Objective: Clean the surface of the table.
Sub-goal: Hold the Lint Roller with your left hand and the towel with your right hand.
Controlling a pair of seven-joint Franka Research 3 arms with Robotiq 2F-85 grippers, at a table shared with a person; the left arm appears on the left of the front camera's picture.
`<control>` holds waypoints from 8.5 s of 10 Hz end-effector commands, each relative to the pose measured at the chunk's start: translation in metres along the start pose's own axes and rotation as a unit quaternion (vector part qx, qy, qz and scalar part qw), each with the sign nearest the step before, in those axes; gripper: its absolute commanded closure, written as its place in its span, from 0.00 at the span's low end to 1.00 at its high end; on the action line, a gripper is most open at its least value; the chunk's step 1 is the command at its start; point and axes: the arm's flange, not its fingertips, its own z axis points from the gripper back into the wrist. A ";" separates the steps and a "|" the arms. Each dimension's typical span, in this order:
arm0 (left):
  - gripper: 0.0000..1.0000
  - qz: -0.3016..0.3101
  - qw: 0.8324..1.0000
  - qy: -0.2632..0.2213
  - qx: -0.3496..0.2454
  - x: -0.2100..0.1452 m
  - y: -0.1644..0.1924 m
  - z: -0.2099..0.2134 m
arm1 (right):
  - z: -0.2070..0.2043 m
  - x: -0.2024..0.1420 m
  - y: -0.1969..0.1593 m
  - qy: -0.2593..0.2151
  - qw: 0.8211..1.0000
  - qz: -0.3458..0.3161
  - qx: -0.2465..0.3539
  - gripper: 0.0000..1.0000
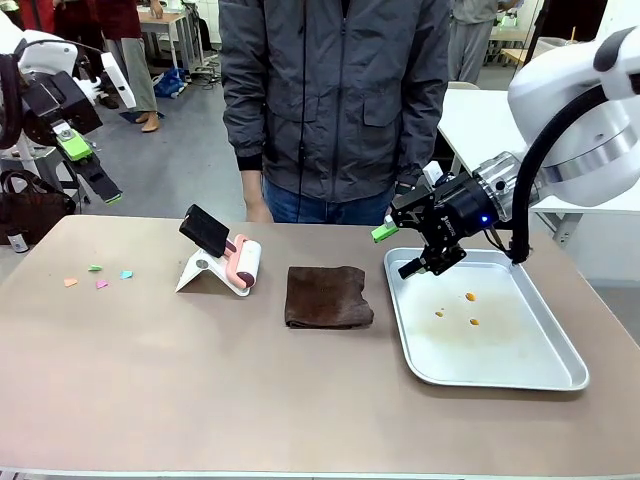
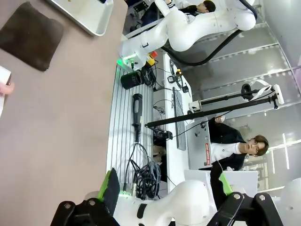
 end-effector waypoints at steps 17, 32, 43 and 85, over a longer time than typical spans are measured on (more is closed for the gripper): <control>0.00 0.205 0.915 -0.122 0.326 0.019 0.039 -0.019 | -0.097 0.071 0.039 -0.042 0.983 0.072 -0.161 0.00; 0.00 0.377 0.831 -0.282 0.295 0.038 0.114 -0.050 | -0.165 0.090 0.029 -0.069 0.919 0.039 -0.386 0.00; 0.00 0.363 0.838 -0.306 0.269 0.039 0.116 -0.053 | -0.195 0.096 0.019 -0.097 0.871 -0.016 -0.482 0.00; 0.84 0.246 0.886 -0.371 0.127 -0.258 0.057 0.118 | 0.192 -0.199 -0.158 -0.225 0.962 0.009 0.156 1.00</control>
